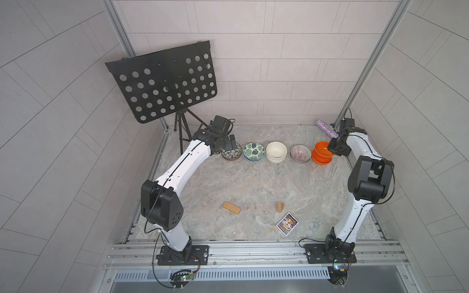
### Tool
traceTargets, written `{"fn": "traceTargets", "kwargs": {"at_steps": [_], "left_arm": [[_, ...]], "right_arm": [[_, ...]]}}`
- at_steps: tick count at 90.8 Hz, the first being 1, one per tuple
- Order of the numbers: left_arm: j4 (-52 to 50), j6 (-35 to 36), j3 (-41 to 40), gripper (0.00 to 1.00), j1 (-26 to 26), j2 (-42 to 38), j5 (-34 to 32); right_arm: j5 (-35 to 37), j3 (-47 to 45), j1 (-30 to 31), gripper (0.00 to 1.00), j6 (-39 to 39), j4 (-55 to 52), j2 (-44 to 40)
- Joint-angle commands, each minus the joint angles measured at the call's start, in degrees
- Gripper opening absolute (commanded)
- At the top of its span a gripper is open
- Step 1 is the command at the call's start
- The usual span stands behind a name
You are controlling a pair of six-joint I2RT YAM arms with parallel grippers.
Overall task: Stack the bowls
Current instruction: Place the bowl in the bowl.
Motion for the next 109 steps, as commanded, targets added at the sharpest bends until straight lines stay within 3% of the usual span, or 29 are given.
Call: {"fn": "traceTargets", "kwargs": {"at_steps": [1, 62, 71, 89, 109], "left_arm": [[-0.22, -0.08, -0.09, 1.0, 0.44, 0.98, 0.9], [-0.65, -0.64, -0.42, 1.0, 0.37, 0.68, 3.21], [-0.65, -0.69, -0.6, 1.0, 0.42, 0.51, 3.57], [-0.56, -0.7, -0.92, 1.0, 0.41, -0.15, 3.75], [-0.47, -0.76, -0.99, 1.0, 0.41, -0.09, 4.34]], "right_arm": [[0.46, -0.72, 0.58, 0.06, -0.2, 1.32, 0.42], [0.1, -5.22, 0.8, 0.22, -0.63, 2.42, -2.25], [0.02, -6.35, 0.39, 0.21, -0.15, 3.43, -3.71], [-3.28, -7.02, -0.73, 0.09, 0.52, 4.4, -3.84], [-4.8, -8.19, -0.97, 0.06, 0.47, 4.83, -4.05]]}}
